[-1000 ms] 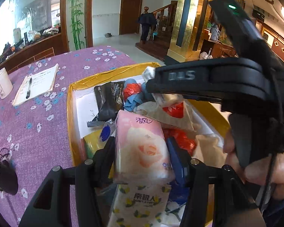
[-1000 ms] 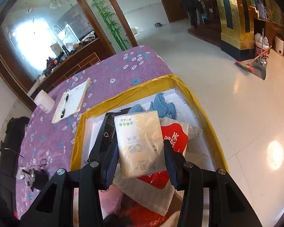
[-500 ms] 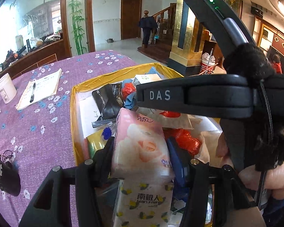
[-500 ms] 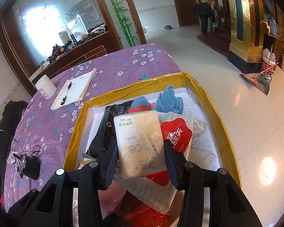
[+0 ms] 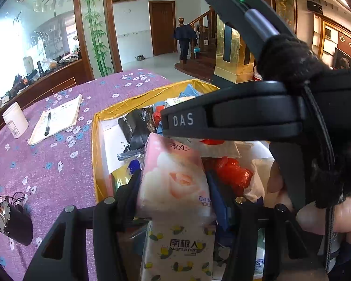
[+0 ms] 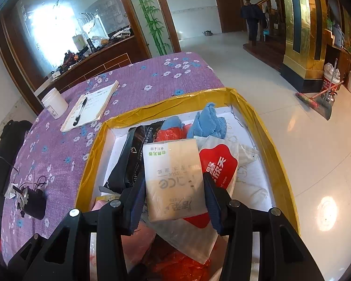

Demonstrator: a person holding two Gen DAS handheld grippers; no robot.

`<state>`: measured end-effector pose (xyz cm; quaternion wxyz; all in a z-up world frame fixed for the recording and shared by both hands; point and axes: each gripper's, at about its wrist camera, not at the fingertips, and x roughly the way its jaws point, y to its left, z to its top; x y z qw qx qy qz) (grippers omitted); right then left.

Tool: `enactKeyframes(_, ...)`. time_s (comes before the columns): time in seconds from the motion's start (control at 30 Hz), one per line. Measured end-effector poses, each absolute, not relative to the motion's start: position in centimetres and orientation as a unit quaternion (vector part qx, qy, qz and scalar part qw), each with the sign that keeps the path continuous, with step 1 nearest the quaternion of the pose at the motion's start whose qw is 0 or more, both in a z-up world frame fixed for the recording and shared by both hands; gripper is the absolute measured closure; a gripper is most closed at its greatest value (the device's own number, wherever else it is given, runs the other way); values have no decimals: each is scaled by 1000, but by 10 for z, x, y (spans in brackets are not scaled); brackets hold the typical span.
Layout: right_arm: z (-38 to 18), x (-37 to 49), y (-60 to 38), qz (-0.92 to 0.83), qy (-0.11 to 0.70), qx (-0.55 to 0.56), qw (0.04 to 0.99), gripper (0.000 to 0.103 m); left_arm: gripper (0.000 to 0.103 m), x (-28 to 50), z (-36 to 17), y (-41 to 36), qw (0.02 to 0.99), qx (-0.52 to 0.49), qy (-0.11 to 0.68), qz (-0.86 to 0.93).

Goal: Organize soft objects
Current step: 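Carry the pink pack and beige pack over the tray, then lower both packs into the tray and open both grippers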

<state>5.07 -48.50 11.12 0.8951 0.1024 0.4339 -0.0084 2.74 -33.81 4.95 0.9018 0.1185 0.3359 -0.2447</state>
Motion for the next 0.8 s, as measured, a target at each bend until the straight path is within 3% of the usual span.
enactKeyframes(0.8,109,49,-477,-8,440,82,894,52,49,25,50,-341,904,128,330,-240)
